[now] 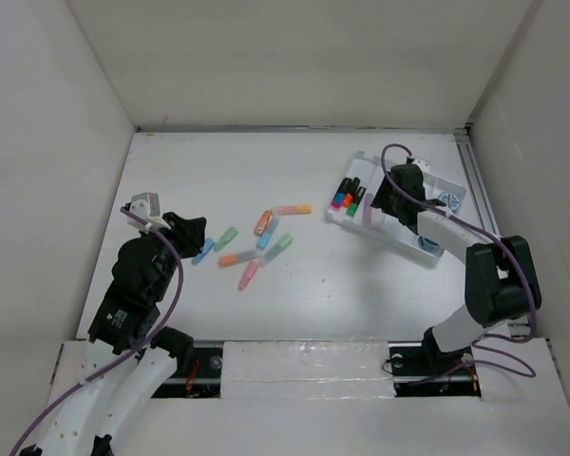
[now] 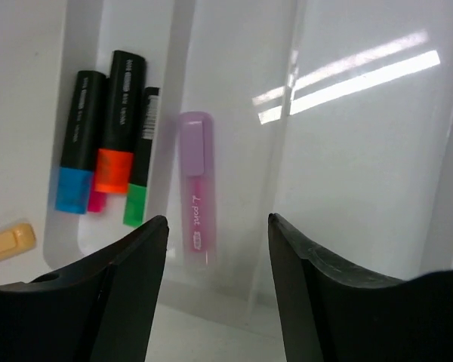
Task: Organize the desk
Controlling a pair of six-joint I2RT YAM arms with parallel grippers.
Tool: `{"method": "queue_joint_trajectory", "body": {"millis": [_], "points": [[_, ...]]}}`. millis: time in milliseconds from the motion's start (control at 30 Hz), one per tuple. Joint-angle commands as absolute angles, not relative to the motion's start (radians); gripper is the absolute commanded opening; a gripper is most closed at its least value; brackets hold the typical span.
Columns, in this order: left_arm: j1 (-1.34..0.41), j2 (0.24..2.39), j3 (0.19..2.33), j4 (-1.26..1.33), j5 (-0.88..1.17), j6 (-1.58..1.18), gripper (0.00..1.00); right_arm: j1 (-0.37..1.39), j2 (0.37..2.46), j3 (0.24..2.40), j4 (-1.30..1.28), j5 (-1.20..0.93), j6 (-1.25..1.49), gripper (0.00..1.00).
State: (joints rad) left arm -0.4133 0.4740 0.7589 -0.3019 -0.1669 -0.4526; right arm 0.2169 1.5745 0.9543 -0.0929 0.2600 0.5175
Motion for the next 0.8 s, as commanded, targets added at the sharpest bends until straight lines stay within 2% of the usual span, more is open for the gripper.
{"method": "queue_joint_trajectory", "body": {"millis": [0, 67, 100, 200, 267, 367, 400, 467, 500, 633, 767], "points": [[-0.416, 0.479, 0.746, -0.253, -0.16, -0.439, 0.19, 0.297, 1.513, 0.974, -0.011, 0.192, 0.499, 0.61], [-0.416, 0.482, 0.747, -0.255, -0.16, -0.439, 0.19, 0.371, 1.514, 0.963, 0.028, 0.179, 0.499, 0.59], [-0.416, 0.48, 0.747, -0.253, -0.158, -0.439, 0.19, 0.456, 1.519, 0.962, 0.032, 0.179, 0.499, 0.44], [-0.416, 0.479, 0.747, -0.255, -0.16, -0.439, 0.19, 0.627, 1.577, 0.98, 0.049, 0.183, 0.515, 0.12], [-0.416, 0.48, 0.746, -0.253, -0.158, -0.439, 0.19, 0.693, 1.646, 1.005, 0.043, 0.192, 0.535, 0.11], [-0.416, 0.482, 0.744, -0.252, -0.155, -0.439, 0.19, 0.782, 1.738, 1.061, 0.032, 0.201, 0.554, 0.32], [-0.416, 0.482, 0.744, -0.25, -0.155, -0.439, 0.19, 0.796, 1.761, 1.08, 0.028, 0.201, 0.557, 0.47], [-0.416, 0.48, 0.744, -0.25, -0.153, -0.439, 0.19, 0.827, 1.822, 1.132, 0.009, 0.189, 0.564, 0.57], [-0.416, 0.479, 0.744, -0.252, -0.153, -0.439, 0.19, 0.836, 1.841, 1.147, 0.003, 0.189, 0.568, 0.66], [-0.416, 0.477, 0.744, -0.249, -0.152, -0.437, 0.19, 0.867, 1.923, 1.232, -0.055, 0.196, 0.575, 0.75], [-0.416, 0.474, 0.744, -0.25, -0.153, -0.437, 0.19, 0.867, 1.954, 1.267, -0.069, 0.207, 0.581, 0.75]]}}
